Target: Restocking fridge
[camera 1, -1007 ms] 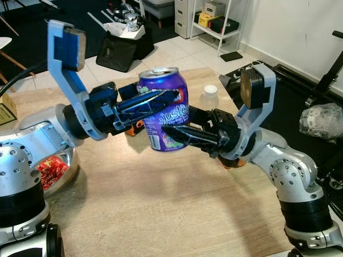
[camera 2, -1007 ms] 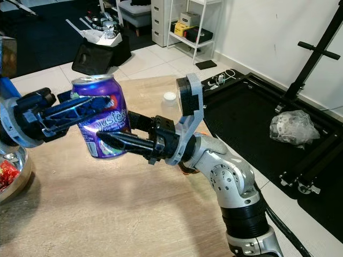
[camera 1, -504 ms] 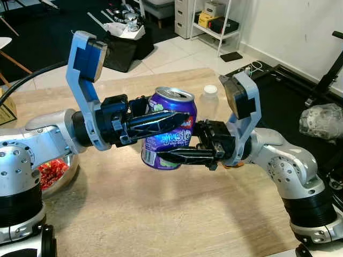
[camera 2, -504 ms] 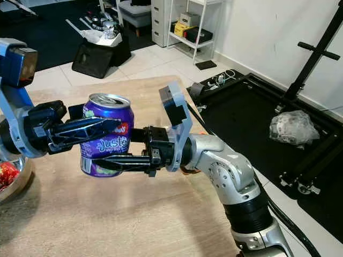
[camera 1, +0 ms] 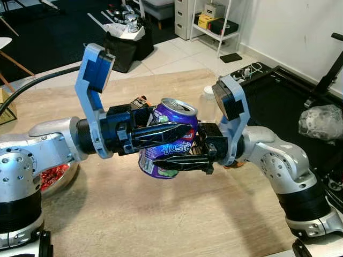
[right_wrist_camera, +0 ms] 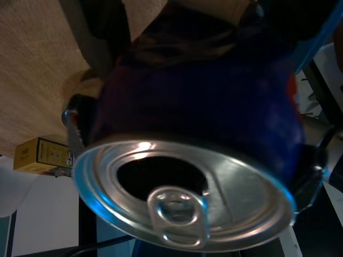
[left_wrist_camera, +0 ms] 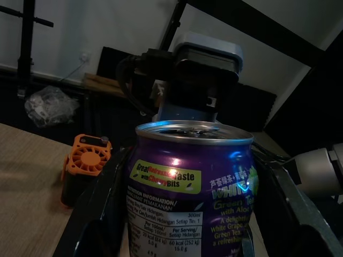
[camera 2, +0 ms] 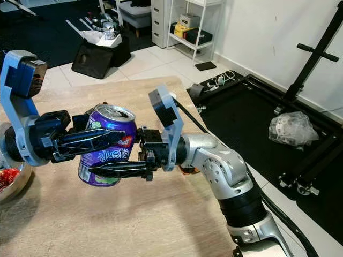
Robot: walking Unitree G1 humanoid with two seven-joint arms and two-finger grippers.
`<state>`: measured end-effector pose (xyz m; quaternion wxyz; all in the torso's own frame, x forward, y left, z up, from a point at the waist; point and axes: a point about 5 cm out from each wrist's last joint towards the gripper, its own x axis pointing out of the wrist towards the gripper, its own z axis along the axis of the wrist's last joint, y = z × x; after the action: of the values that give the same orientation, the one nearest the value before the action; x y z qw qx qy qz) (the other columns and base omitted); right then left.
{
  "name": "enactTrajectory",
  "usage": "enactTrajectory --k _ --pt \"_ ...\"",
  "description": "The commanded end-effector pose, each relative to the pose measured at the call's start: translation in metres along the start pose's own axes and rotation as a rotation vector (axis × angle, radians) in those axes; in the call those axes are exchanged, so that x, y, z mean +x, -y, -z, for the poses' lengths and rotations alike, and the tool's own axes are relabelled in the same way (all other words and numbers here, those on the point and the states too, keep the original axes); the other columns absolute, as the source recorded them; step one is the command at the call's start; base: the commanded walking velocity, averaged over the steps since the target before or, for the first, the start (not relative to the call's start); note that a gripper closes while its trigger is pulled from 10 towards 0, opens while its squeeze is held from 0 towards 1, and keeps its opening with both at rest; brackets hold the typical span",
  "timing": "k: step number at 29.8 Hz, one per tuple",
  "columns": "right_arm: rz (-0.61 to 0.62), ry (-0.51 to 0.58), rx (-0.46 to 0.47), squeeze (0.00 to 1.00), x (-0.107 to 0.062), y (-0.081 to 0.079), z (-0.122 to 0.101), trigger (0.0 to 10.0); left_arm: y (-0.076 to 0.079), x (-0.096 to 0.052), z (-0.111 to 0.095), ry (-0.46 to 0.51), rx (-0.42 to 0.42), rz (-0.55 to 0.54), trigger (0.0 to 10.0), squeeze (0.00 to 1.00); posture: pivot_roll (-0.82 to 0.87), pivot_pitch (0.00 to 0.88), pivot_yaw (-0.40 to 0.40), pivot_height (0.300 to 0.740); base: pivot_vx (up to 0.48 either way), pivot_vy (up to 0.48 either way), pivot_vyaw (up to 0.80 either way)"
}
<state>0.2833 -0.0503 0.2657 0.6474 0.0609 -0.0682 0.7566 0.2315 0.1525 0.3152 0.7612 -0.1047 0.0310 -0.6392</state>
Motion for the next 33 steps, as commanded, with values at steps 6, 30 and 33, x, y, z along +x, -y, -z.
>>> enactTrajectory --k 6,30,33 --pt "0.068 0.019 -0.023 0.00 0.001 0.010 -0.004 10.0 0.010 0.001 0.001 -0.039 0.022 0.050 10.0 0.00 0.05 0.104 -0.016 0.740 0.000 0.000 0.00" --pt "0.060 0.169 0.021 0.00 -0.014 0.019 -0.039 10.0 0.009 0.002 0.006 -0.044 0.017 0.043 10.0 0.00 0.05 0.106 -0.020 0.740 0.000 0.000 0.00" --pt "0.030 0.141 0.031 0.00 -0.011 0.017 -0.036 10.0 0.011 0.003 0.007 -0.054 0.014 0.059 10.0 0.00 0.05 0.106 -0.020 0.740 0.000 0.000 0.00"
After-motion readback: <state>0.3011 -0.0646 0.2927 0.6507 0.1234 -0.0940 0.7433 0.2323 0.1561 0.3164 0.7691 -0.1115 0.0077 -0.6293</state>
